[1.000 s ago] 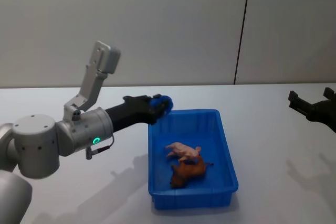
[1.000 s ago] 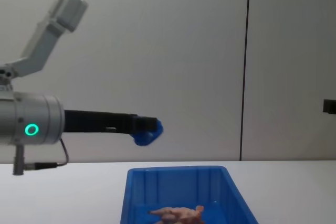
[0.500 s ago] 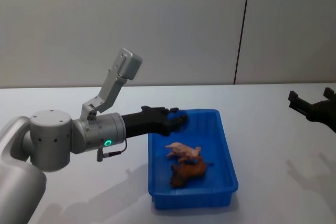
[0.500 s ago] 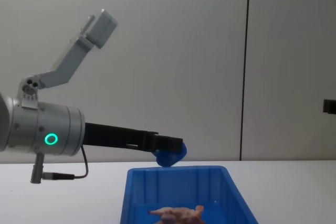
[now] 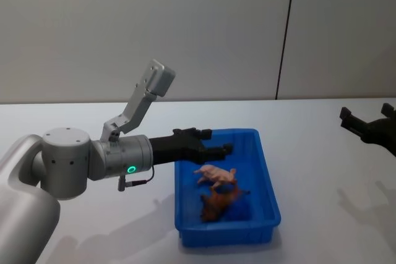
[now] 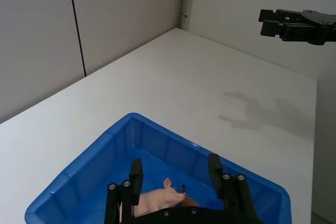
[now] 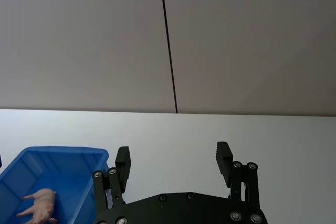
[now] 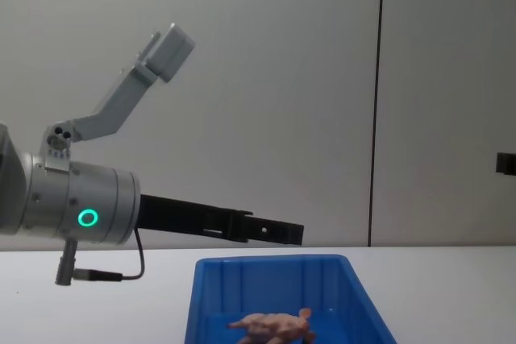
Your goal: Pick up the two dolls from the table and place them into the box.
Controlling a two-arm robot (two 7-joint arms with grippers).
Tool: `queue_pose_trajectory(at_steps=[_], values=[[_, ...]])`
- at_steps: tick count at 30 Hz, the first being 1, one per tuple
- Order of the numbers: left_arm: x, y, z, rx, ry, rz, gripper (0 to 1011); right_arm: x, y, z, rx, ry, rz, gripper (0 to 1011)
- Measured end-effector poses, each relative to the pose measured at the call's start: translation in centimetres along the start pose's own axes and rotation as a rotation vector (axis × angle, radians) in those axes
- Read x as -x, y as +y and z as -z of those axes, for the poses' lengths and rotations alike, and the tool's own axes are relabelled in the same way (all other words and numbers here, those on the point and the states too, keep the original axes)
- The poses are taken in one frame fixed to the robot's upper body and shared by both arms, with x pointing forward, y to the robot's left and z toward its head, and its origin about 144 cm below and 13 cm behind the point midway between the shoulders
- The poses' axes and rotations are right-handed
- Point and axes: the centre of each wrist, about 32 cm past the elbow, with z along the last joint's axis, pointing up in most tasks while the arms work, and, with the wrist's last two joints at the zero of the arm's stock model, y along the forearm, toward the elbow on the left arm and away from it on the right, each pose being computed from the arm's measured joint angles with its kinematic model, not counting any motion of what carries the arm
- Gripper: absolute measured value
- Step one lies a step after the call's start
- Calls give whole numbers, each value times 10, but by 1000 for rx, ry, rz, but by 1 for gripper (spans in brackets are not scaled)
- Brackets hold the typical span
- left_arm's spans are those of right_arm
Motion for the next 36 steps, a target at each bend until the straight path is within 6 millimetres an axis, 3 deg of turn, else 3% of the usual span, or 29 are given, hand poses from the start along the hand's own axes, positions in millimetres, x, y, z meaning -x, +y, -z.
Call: queue_pose_trajectory(at_steps=[9,36], values=[[0,0,0,2,-2,-4,998,0,0,0,0,0,0,1001],[19,33,-4,169,-58,-333,1001,0,0,0,0,0,0,1001]])
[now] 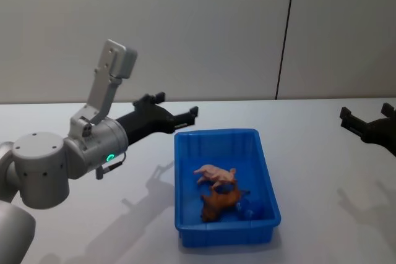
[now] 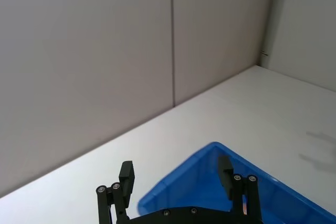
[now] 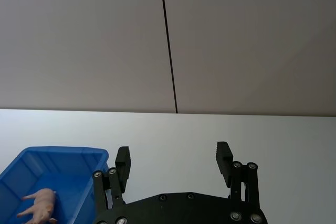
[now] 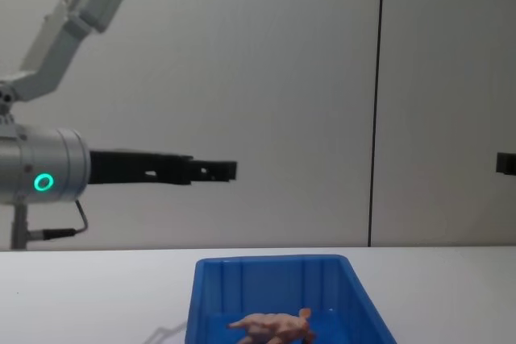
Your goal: Pick up the two dolls from the table and place them into the box.
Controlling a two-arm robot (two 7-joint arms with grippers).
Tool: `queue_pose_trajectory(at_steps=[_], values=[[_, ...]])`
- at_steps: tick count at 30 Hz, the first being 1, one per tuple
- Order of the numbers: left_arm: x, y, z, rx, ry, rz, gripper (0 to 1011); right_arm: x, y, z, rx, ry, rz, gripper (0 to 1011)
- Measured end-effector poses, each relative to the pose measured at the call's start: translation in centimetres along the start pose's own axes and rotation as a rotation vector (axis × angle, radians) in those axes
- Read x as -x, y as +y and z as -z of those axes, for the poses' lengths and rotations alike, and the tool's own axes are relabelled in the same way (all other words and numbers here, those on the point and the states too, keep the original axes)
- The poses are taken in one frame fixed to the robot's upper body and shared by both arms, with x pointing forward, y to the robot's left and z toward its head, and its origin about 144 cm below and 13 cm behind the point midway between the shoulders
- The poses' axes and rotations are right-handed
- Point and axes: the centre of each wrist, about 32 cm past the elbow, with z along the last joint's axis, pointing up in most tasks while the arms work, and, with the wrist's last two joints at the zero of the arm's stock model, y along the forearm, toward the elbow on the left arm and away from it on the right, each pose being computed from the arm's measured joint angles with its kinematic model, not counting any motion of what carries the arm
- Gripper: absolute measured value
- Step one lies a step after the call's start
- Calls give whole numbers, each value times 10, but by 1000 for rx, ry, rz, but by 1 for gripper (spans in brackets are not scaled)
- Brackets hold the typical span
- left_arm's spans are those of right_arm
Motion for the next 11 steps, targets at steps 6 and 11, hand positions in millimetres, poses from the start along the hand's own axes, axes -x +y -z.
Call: queue_pose_trajectory(at_steps=[6,11], values=[[4,9,-3,42,-18,-97,1001,0,0,0,0,0,0,1001],[6,17,-6,80,-33,-185,1001,0,0,0,0,0,0,1001]])
